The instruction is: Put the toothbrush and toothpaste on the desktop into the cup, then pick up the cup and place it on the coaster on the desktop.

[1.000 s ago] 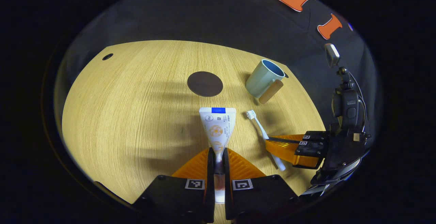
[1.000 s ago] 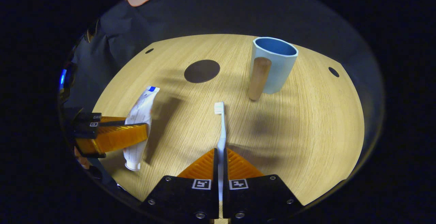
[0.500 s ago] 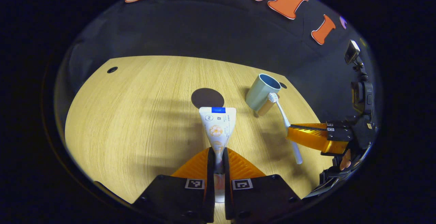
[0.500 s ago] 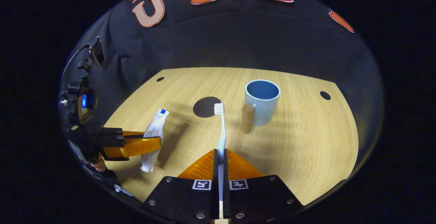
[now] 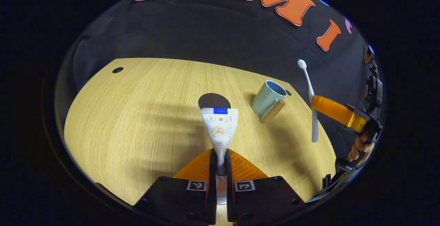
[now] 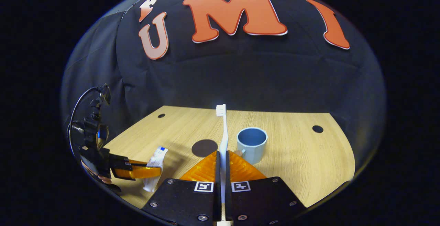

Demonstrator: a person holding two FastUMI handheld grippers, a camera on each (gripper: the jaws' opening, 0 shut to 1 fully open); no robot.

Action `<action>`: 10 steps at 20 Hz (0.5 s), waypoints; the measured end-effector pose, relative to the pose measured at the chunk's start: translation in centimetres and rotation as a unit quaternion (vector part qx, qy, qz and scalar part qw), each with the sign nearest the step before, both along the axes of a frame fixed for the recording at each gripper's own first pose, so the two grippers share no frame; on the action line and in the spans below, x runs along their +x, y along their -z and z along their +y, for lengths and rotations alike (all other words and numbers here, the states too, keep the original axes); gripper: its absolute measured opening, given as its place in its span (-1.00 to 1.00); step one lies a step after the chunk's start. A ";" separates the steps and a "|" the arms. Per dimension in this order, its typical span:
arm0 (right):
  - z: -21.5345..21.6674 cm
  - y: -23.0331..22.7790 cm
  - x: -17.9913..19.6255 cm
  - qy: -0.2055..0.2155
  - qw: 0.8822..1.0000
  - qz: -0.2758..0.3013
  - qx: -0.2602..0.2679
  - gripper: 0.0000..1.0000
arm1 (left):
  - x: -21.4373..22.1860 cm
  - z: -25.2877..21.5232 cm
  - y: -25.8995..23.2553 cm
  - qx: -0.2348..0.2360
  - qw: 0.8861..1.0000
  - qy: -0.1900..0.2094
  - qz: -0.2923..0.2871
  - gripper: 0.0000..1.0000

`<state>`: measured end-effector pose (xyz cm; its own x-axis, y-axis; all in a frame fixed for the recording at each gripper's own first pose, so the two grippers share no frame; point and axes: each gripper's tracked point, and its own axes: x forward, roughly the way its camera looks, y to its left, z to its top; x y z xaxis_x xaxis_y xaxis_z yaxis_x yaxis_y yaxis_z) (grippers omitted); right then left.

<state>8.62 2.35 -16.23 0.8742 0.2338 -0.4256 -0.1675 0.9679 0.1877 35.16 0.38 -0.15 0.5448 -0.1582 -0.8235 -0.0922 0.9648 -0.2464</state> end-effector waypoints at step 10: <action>-3.4 -4.7 5.8 0.058 0.986 -0.150 0.044 -0.91 | 0.6 0.3 -0.9 0.001 1.000 0.000 -0.031 -0.69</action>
<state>14.39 -1.07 -11.49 0.9807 0.1490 -0.1267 -0.1169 0.9658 0.2315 35.71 0.72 0.75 0.5945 -0.1569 -0.7887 -0.0770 0.9652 -0.2501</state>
